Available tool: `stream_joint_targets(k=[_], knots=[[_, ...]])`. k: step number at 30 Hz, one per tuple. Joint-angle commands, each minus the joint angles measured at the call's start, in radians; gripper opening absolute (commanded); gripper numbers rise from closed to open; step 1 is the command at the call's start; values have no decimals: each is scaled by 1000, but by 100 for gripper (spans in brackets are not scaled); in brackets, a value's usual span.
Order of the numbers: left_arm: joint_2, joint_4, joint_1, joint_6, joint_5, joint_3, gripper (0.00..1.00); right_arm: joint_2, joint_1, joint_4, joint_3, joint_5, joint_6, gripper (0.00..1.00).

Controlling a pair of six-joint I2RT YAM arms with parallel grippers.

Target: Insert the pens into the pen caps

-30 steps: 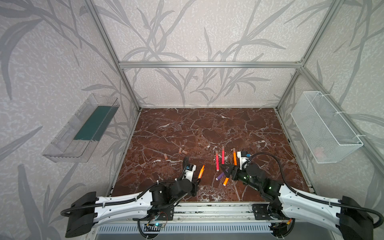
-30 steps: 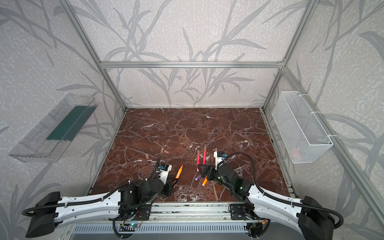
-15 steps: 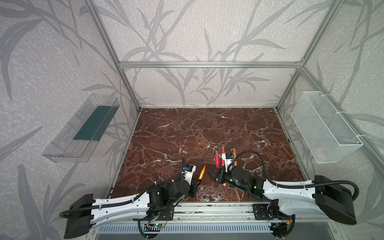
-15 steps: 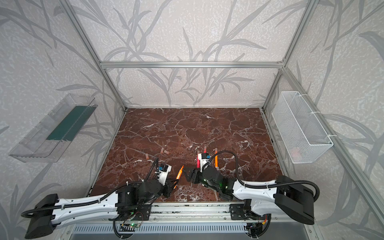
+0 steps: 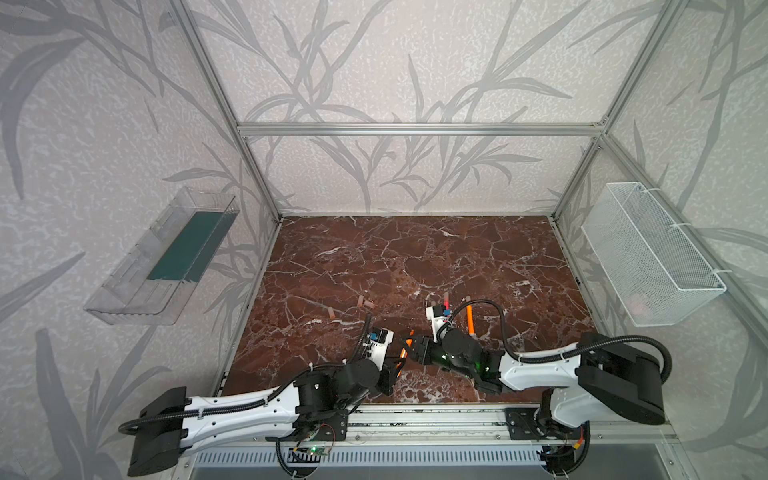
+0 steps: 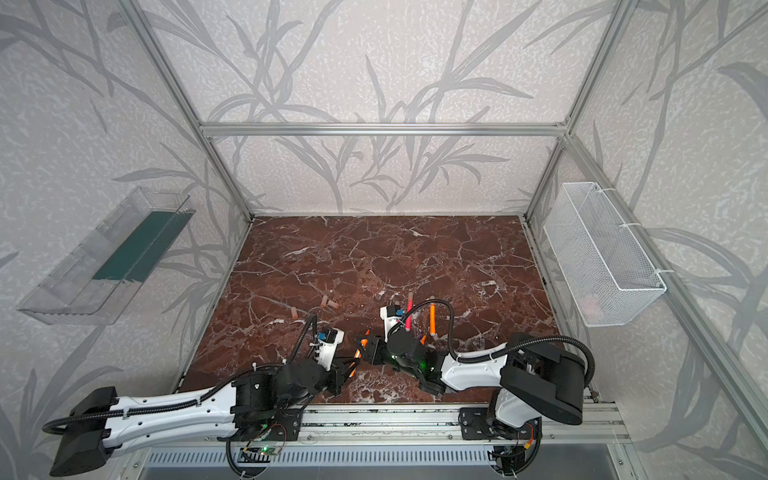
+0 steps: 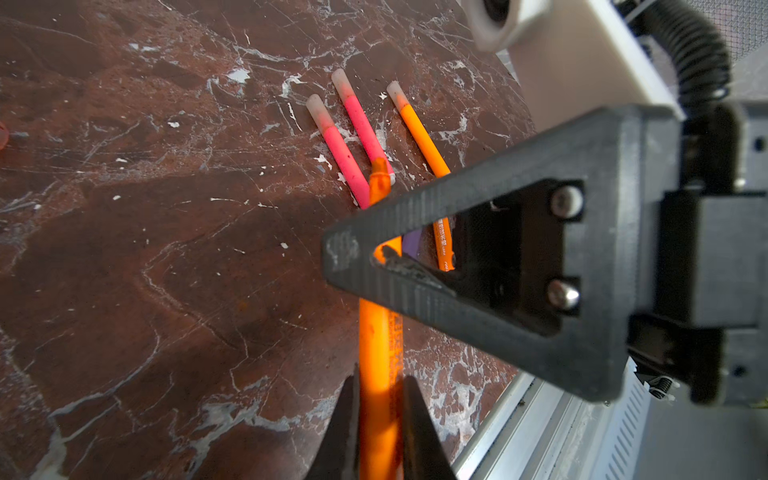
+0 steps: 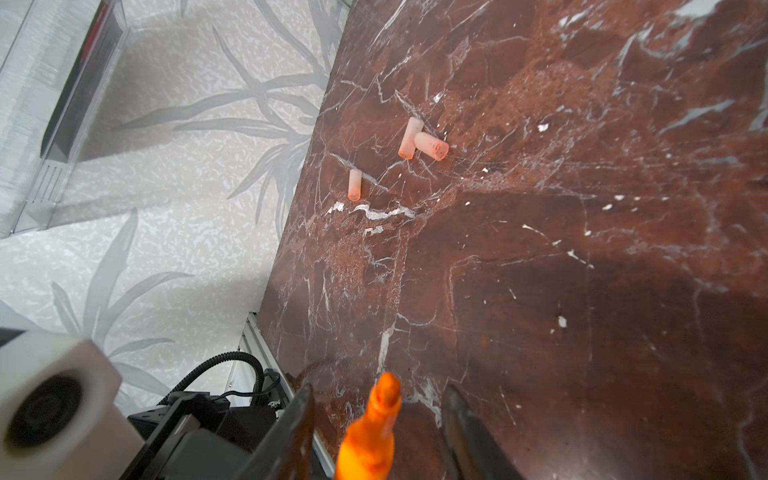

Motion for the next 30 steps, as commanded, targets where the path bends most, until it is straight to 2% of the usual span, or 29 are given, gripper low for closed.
stream_joint_targets(k=[1, 3, 8, 10, 23, 30], knots=[[0, 21, -3, 14, -3, -12, 3, 27, 12, 50, 40, -14, 12, 39], [2, 20, -4, 14, -4, -11, 3, 43, 15, 66, 41, -11, 17, 27], [1, 13, -5, 16, -5, -10, 5, 62, 33, 81, 45, 19, 39, 5], [2, 15, -5, 16, -5, -12, 8, 67, 43, 93, 42, 36, 52, 0], [9, 39, -6, 22, -5, -20, 31, 106, 129, 200, 42, 169, 152, 0], [6, 49, -8, 27, -7, -28, 32, 208, 136, 349, 38, 178, 242, 0]])
